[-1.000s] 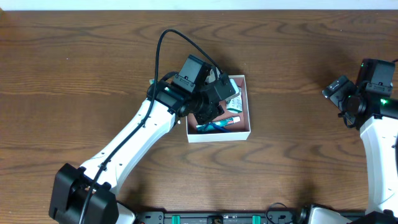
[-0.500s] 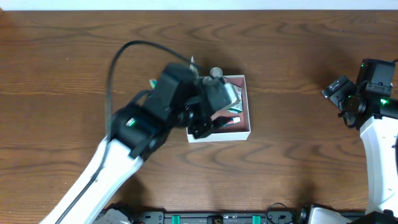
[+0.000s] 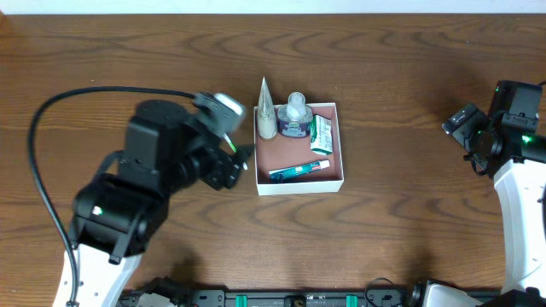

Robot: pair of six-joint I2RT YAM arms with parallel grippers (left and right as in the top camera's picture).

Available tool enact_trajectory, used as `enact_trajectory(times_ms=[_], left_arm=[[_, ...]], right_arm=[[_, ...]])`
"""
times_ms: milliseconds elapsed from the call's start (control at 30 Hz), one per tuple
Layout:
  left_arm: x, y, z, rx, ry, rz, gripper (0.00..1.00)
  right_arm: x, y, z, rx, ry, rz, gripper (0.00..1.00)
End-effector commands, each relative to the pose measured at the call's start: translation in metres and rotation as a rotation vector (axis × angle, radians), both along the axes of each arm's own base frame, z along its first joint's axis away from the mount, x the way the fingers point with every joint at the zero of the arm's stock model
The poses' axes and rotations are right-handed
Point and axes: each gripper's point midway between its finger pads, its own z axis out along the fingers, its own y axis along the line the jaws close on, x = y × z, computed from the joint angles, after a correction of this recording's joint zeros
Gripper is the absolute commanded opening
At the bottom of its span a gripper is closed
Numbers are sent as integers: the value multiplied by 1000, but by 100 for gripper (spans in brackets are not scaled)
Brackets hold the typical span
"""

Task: Pack container
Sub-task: 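Move left gripper to the green toothbrush and grasp its handle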

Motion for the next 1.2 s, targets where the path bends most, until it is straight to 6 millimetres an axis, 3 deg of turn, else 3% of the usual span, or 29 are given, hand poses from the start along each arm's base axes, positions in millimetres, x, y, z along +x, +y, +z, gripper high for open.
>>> enact_trajectory(times_ms=[0,100,200,533,833,1167], left_arm=[[20,35,-10,-66,88,232,76],[36,63,-29,-103,179,384,76],[50,76,-53,-104,268,460,76],[96,86,-152,-99,540,593,76],[120,84,-191,-98,582,629,76],[124,76,-230,17,612,673,76]], right_arm=[[1,-4,3,-16,-1,1,99],[1,-4,3,-16,-1,0,99],[1,-4,3,-16,-1,0,99],[1,-4,3,-16,-1,1,99],[1,-4,3,-16,-1,0,99],[1,-4,3,-16,-1,1,99]])
